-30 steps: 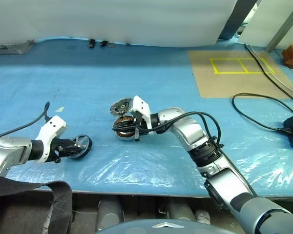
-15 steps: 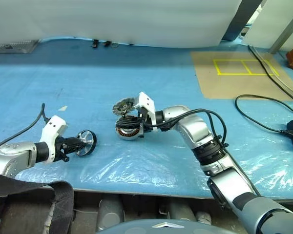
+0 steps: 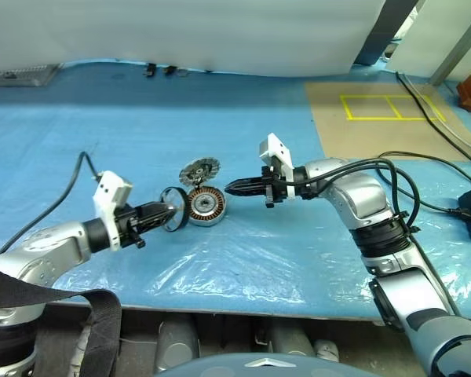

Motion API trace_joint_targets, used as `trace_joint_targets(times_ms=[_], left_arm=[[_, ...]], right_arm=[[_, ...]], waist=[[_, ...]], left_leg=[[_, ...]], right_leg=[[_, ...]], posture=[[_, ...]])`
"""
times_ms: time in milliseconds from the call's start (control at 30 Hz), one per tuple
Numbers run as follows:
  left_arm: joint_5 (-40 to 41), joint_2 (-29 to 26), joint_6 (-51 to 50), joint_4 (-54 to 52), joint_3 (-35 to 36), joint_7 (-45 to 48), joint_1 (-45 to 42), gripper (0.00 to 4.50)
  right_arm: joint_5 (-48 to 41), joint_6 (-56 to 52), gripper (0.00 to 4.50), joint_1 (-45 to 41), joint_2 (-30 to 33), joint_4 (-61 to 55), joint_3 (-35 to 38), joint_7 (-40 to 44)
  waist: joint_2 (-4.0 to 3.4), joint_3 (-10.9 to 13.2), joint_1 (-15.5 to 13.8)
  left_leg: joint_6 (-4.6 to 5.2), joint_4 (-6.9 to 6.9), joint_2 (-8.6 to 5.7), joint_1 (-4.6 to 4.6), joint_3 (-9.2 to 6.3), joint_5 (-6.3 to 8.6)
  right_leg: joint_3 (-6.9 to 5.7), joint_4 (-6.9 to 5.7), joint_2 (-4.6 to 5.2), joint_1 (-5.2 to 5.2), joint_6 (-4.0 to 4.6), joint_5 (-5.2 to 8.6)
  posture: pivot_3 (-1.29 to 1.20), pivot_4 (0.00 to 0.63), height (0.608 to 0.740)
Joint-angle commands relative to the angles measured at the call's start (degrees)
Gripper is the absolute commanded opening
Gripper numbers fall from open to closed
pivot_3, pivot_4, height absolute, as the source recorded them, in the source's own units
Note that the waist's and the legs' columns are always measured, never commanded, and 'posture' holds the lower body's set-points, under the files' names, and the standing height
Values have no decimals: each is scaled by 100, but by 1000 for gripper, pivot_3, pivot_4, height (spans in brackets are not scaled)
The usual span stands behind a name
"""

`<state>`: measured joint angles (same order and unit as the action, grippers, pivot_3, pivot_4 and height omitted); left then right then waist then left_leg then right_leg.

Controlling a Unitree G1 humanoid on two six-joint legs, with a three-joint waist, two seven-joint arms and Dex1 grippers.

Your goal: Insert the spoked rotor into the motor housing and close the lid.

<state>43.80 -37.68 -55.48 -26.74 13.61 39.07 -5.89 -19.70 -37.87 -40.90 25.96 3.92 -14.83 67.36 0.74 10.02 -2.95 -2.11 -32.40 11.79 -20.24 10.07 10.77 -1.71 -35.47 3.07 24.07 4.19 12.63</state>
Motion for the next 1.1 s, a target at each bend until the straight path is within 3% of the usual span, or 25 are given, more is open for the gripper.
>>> trace_joint_targets(times_ms=[33, 433, 700, 1100], left_arm=[[-75, 10, 71, 71, -428, 23, -435, 1336], [-886, -361, 466, 1137, -1434, 567, -1509, 1336], [-900, -81, 625, 1655, -1517, 989, -2066, 1336], [-1047, -284, 344, 1781, -1646, 1335, -2447, 1336]], right_arm=[[41, 158, 0, -178, 84, -32, -36, 117], [74, 156, 0, -113, 163, -109, -40, 70], [75, 163, 0, -63, 204, -128, -37, 14], [146, 252, 0, -87, 125, -105, -85, -45]], waist=[[0, 0, 6], [0, 0, 18], [-2, 0, -17], [-3, 1, -105]], left_leg=[[0, 1, -2, -2, 0, 0], [-1, -5, -3, -18, 0, 0], [-1, -11, -4, -28, 0, -1], [-1, -24, -1, -43, 0, -1]], right_leg=[[0, 0, 0, 2, 0, 0], [-2, 0, -2, 11, 1, 0], [-9, -2, -1, 12, 1, -1], [-21, -6, 0, 15, 2, -1]], posture=[[0, 150, 740], [0, 150, 740], [0, 150, 740], [0, 150, 740]])
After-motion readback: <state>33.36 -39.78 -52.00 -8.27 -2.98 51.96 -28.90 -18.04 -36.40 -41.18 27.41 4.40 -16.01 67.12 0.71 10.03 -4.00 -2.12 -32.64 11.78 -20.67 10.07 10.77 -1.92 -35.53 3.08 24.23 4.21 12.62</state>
